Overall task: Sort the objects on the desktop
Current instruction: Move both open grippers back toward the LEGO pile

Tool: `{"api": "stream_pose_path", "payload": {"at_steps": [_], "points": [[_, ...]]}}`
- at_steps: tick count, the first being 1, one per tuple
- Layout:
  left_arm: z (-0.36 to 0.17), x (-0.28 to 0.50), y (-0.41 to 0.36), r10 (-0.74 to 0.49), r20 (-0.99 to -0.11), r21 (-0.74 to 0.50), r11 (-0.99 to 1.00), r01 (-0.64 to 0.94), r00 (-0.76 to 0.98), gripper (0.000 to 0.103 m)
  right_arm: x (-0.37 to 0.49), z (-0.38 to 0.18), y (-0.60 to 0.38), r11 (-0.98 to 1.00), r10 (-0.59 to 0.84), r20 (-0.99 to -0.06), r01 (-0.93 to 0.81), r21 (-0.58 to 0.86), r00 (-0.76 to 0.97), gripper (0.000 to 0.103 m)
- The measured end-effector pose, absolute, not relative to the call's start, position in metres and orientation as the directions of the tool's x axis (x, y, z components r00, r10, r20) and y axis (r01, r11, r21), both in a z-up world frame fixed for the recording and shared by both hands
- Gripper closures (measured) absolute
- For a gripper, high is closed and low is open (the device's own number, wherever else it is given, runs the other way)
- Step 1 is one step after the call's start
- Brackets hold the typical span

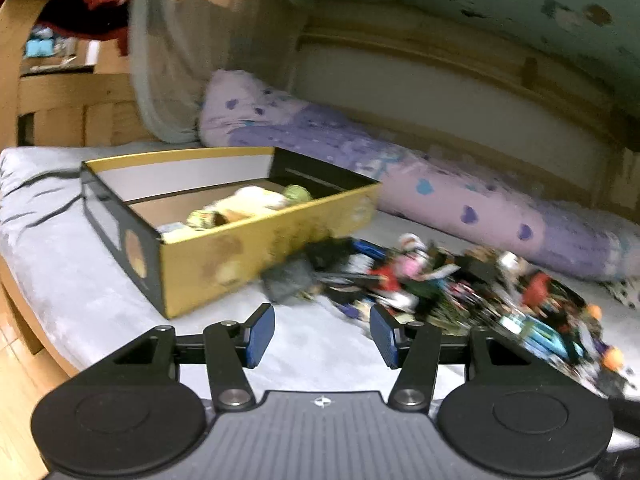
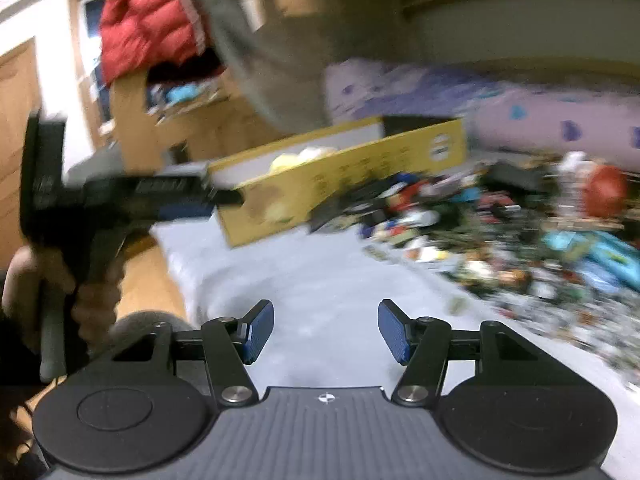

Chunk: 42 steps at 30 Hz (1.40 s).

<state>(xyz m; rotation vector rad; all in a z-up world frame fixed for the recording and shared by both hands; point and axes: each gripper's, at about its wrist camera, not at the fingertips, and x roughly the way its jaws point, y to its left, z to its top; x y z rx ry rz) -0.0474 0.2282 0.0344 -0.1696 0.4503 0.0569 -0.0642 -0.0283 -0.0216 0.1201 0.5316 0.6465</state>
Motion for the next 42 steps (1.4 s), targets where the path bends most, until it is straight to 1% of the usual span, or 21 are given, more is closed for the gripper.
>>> {"api": "stream_pose_path", "payload": {"at_steps": [8,10,12,18,22,26,31,36,42], "points": [[0.046,-0.083,0.158,-0.075,-0.432,-0.117,0.993,0.026,0.899,0.047,-0.115,0.001,-0.105,0.874,0.481,-0.356,-0.406,0.267,0.801,0.044],[0.047,-0.091,0.14,-0.126,-0.425,-0.128,0.989,0.078,0.896,0.046,-0.129,0.003,-0.121,0.894,0.438,-0.342,-0.362,0.264,0.831,0.044],[0.043,-0.098,0.123,-0.204,-0.401,-0.157,0.976,0.153,0.893,0.044,-0.14,0.005,-0.134,0.916,0.385,-0.332,-0.312,0.252,0.861,0.044],[0.03,-0.114,0.075,-0.312,-0.4,-0.148,0.95,0.275,0.862,0.044,-0.174,0.01,-0.157,0.952,0.286,-0.274,-0.239,0.191,0.918,0.044],[0.023,-0.12,0.061,-0.323,-0.403,-0.127,0.946,0.298,0.856,0.044,-0.19,0.009,-0.162,0.962,0.252,-0.226,-0.218,0.164,0.941,0.044],[0.015,-0.129,0.055,-0.282,-0.386,-0.084,0.959,0.271,0.878,0.044,-0.194,0.001,-0.169,0.961,0.242,-0.22,-0.203,0.187,0.945,0.043],[0.009,-0.125,0.063,-0.249,-0.377,-0.08,0.968,0.236,0.892,0.043,-0.19,-0.009,-0.179,0.954,0.233,-0.244,-0.173,0.244,0.941,0.043],[0.001,-0.118,0.074,-0.276,-0.375,-0.113,0.961,0.252,0.885,0.041,-0.178,-0.018,-0.188,0.937,0.228,-0.278,-0.133,0.322,0.933,0.042],[-0.008,-0.11,0.075,-0.271,-0.405,-0.11,0.963,0.248,0.873,0.04,-0.17,-0.026,-0.183,0.942,0.226,-0.309,-0.128,0.309,0.924,0.042]]}}
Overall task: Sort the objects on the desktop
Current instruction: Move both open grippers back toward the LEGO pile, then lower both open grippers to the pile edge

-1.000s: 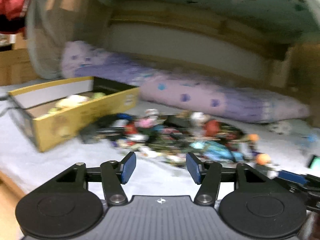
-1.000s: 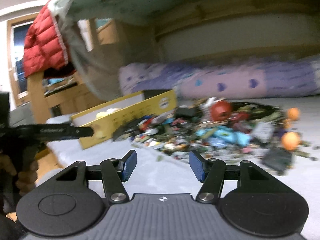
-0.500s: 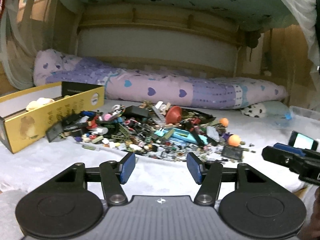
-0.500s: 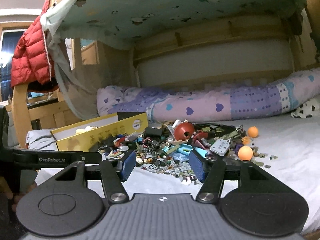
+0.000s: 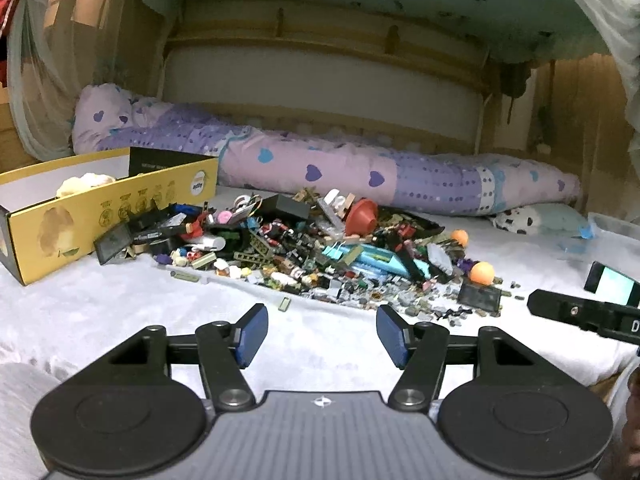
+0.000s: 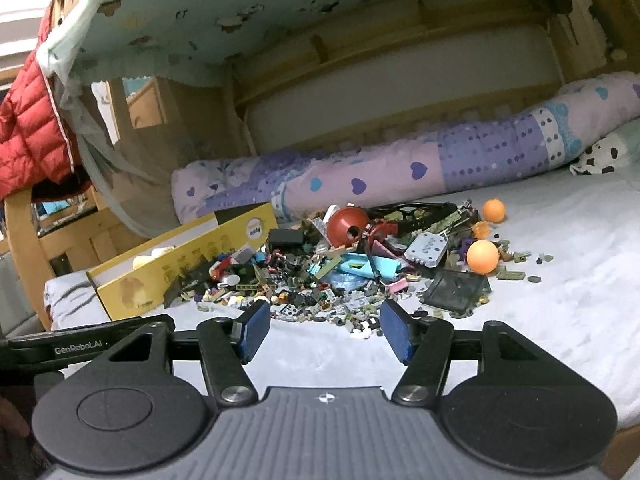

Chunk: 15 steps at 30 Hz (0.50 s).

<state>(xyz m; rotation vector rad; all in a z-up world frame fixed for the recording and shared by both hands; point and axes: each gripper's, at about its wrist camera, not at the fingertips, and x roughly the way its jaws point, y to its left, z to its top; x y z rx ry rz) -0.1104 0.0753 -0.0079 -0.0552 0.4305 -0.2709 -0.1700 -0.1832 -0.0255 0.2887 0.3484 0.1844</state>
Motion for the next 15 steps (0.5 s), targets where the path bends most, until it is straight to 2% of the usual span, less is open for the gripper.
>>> {"api": "stream_pose_path", "payload": {"at_steps": [6,11,15], "points": [[-0.017,-0.101,0.07,-0.212,-0.474,-0.076,0.977,0.2,0.855,0.04,-0.171,-0.024,-0.183,0.94,0.235,-0.294,-0.14,0.312,0.926,0.04],[-0.019,-0.1,0.064,-0.214,-0.478,-0.036,0.974,0.224,0.852,0.04,-0.171,-0.023,-0.181,0.946,0.217,-0.295,-0.126,0.298,0.931,0.039],[-0.021,-0.099,0.063,-0.203,-0.488,-0.029,0.976,0.216,0.849,0.04,-0.174,-0.019,-0.179,0.959,0.174,-0.254,-0.105,0.264,0.951,0.039]]}}
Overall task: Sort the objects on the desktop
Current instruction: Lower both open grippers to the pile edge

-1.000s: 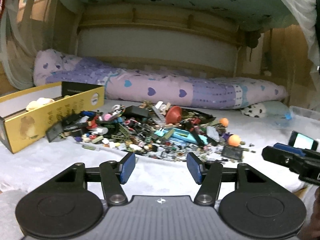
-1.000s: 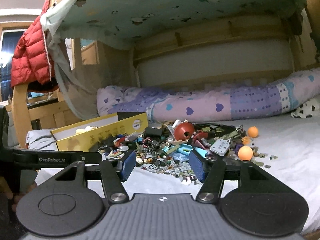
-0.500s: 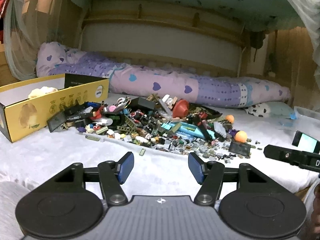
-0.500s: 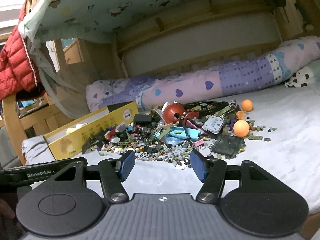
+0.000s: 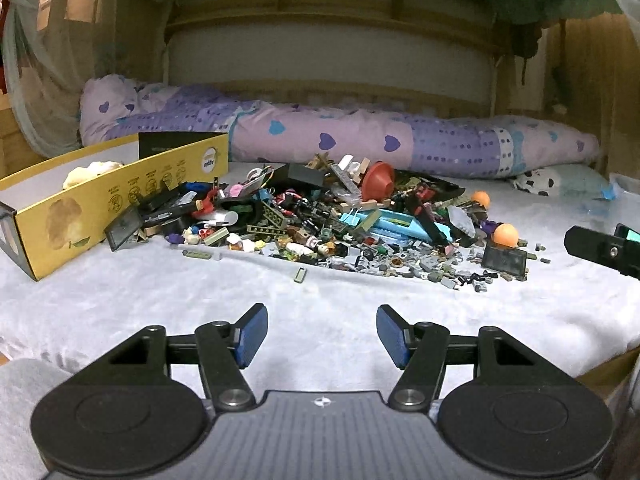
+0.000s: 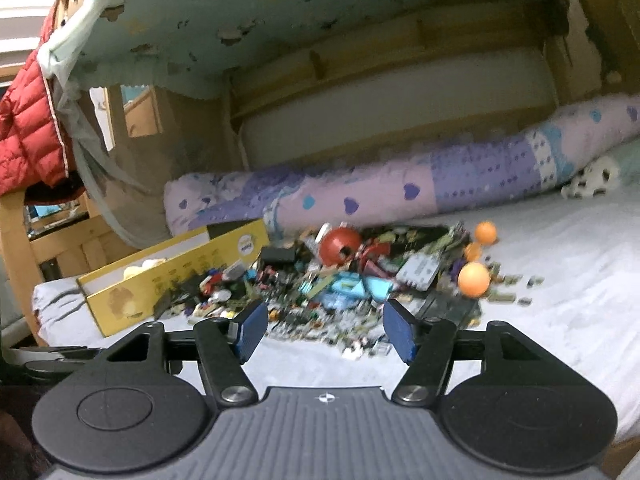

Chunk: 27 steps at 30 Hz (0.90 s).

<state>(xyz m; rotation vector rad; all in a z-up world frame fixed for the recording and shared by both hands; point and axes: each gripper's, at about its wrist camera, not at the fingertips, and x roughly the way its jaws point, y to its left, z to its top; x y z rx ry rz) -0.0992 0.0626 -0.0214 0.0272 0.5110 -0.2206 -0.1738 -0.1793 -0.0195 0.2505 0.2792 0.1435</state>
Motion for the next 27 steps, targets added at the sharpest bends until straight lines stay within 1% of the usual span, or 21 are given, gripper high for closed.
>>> {"api": "stream_pose_path", "payload": {"at_steps": [9,15,18,20,22,24,25,27], "points": [[-0.018,-0.086,0.056,-0.197,-0.523,-0.039,0.977,0.208,0.829,0.04,-0.166,-0.024,-0.174,0.97,0.16,-0.287,-0.097,0.224,0.945,0.039],[-0.016,-0.067,0.033,-0.184,-0.549,0.031,0.97,0.24,0.815,0.041,-0.162,-0.027,-0.172,0.972,0.164,-0.307,-0.101,0.212,0.938,0.04],[-0.021,-0.056,0.019,-0.21,-0.54,0.047,0.959,0.278,0.815,0.042,-0.161,-0.027,-0.17,0.975,0.155,-0.307,-0.095,0.201,0.939,0.044],[-0.028,-0.046,0.011,-0.199,-0.536,0.065,0.959,0.276,0.82,0.046,-0.158,-0.028,-0.168,0.978,0.146,-0.311,-0.09,0.186,0.939,0.052],[-0.035,-0.032,0.01,-0.156,-0.547,0.066,0.971,0.228,0.823,0.062,-0.154,-0.029,-0.165,0.981,0.149,-0.311,-0.101,0.166,0.939,0.057],[-0.04,-0.016,0.017,-0.125,-0.563,0.035,0.984,0.175,0.817,0.069,-0.15,-0.031,-0.161,0.985,0.15,-0.313,-0.113,0.133,0.938,0.058],[-0.042,-0.009,0.021,-0.112,-0.567,0.024,0.988,0.153,0.816,0.071,-0.148,-0.032,-0.158,0.986,0.148,-0.315,-0.117,0.117,0.937,0.059],[-0.045,0.004,0.027,-0.091,-0.568,0.029,0.991,0.13,0.818,0.075,-0.142,-0.035,-0.154,0.988,0.149,-0.322,-0.127,0.089,0.935,0.059]]}}
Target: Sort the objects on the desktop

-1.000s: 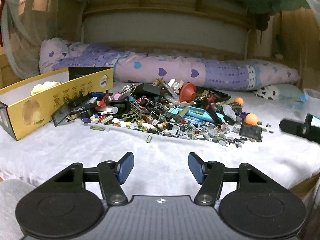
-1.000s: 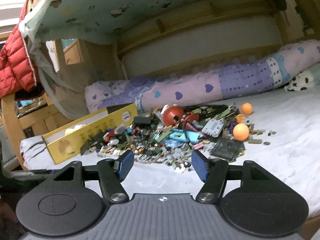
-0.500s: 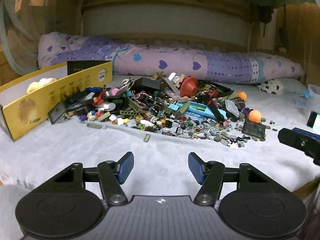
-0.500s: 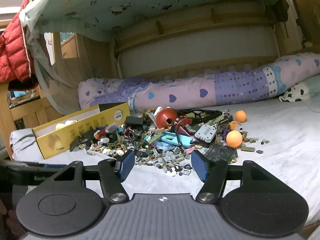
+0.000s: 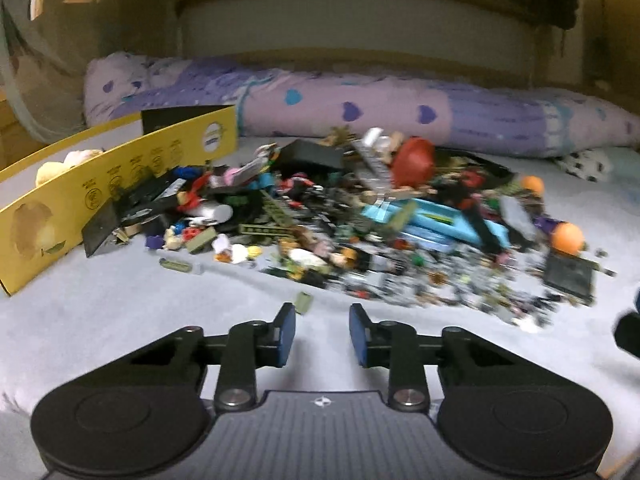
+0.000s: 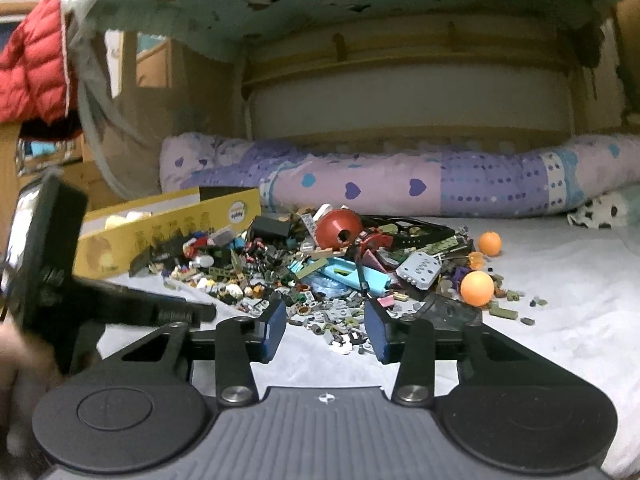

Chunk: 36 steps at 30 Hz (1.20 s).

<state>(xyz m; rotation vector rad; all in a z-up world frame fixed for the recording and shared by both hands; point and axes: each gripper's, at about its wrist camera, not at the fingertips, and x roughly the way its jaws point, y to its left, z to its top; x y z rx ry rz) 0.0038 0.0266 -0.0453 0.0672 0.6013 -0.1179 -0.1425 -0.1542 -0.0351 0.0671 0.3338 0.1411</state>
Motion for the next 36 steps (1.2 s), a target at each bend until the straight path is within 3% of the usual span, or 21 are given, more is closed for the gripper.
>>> {"api": "stream_pose_path", "payload": {"at_steps": [5,10,14,20,22,28,36], "points": [[-0.055,0.028,0.035,-0.042,-0.557,0.058,0.994,0.089,0.829,0.076,-0.121,-0.045,-0.145,0.988,0.151,-0.362,-0.146,0.041,0.92,0.059],[-0.071,0.034,0.032,-0.054,-0.557,0.087,0.989,0.123,0.829,0.08,-0.098,-0.055,-0.152,0.983,0.176,-0.45,-0.133,0.125,0.875,0.059],[-0.078,0.031,0.024,-0.08,-0.536,0.134,0.975,0.179,0.84,0.08,-0.087,-0.06,-0.142,0.98,0.193,-0.465,-0.189,0.056,0.864,0.059],[-0.083,0.033,0.028,-0.117,-0.546,0.082,0.978,0.192,0.829,0.089,-0.065,-0.079,-0.133,0.978,0.19,-0.514,-0.206,0.028,0.836,0.059],[-0.084,0.03,0.026,-0.122,-0.538,0.093,0.975,0.202,0.834,0.095,-0.067,-0.083,-0.131,0.979,0.181,-0.509,-0.206,0.009,0.842,0.059],[-0.086,0.022,0.021,-0.118,-0.516,0.135,0.967,0.216,0.849,0.096,-0.065,-0.087,-0.133,0.986,0.161,-0.487,-0.165,0.034,0.858,0.059],[-0.087,0.015,0.016,-0.107,-0.496,0.183,0.957,0.224,0.862,0.096,-0.045,-0.086,-0.13,0.996,0.083,-0.538,-0.056,0.067,0.839,0.058]]}}
